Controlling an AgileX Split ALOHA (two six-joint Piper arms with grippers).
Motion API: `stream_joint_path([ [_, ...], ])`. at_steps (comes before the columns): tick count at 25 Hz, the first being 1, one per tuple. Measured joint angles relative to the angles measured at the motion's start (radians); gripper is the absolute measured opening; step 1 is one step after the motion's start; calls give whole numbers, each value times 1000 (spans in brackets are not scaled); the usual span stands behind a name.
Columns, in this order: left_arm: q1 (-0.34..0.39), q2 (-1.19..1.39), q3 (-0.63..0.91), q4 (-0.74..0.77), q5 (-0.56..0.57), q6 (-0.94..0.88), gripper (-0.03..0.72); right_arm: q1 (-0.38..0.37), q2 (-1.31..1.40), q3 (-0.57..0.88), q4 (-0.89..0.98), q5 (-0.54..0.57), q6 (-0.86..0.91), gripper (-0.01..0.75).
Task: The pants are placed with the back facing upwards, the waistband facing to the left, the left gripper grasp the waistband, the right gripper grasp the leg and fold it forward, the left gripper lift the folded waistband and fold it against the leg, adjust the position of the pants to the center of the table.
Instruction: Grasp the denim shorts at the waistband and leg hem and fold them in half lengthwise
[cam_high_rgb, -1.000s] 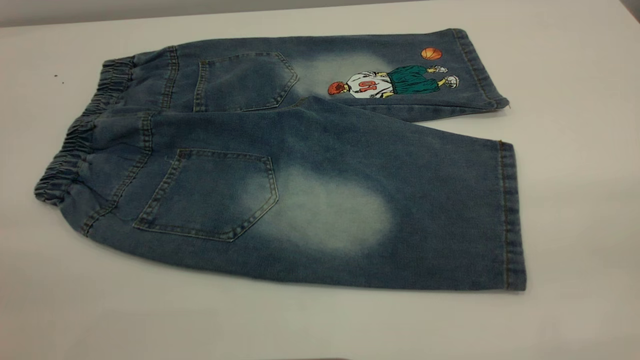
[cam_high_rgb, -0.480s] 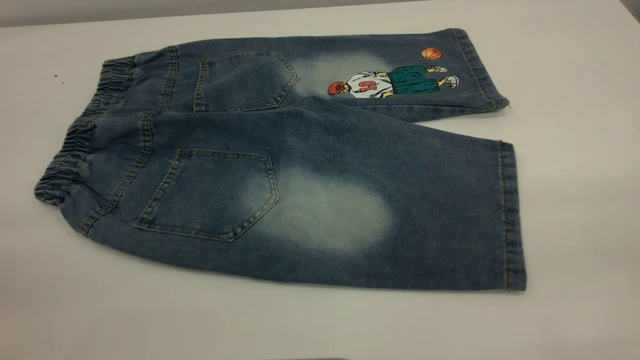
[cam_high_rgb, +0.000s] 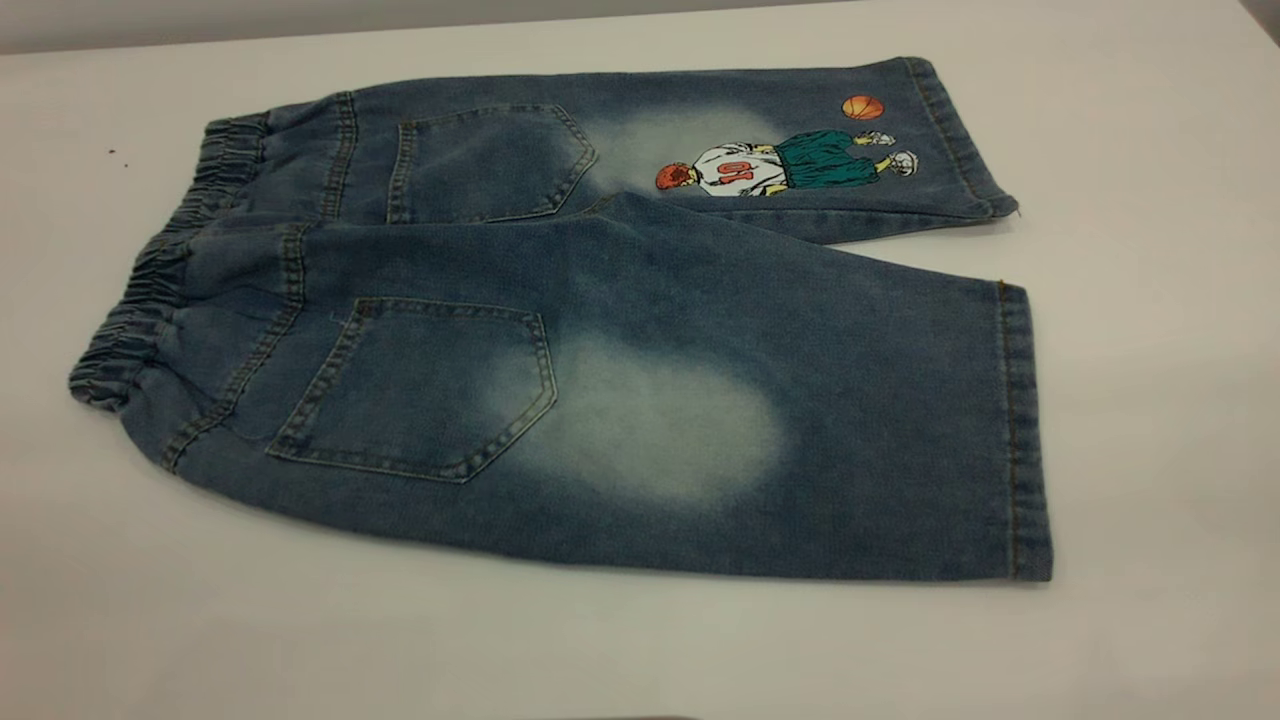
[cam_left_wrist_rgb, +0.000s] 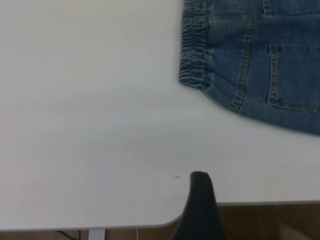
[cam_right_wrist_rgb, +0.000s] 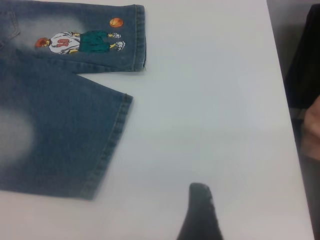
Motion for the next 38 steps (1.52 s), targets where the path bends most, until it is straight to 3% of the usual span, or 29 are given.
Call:
stream_joint_path([
  [23,0,20,-4,-1,10,-8,531,0,6,0,39,0,10,465],
  [28,0,157,-74,-1,-2,-22,531,0,90,-44,81,0,10,539],
  [32,0,348,-145,-1,-92,-52,531,0,208,-104,121,-28,6,603],
  [38,0,718,-251,-42,-237,-97,531,0,461,-207,126,-102,6,594],
])
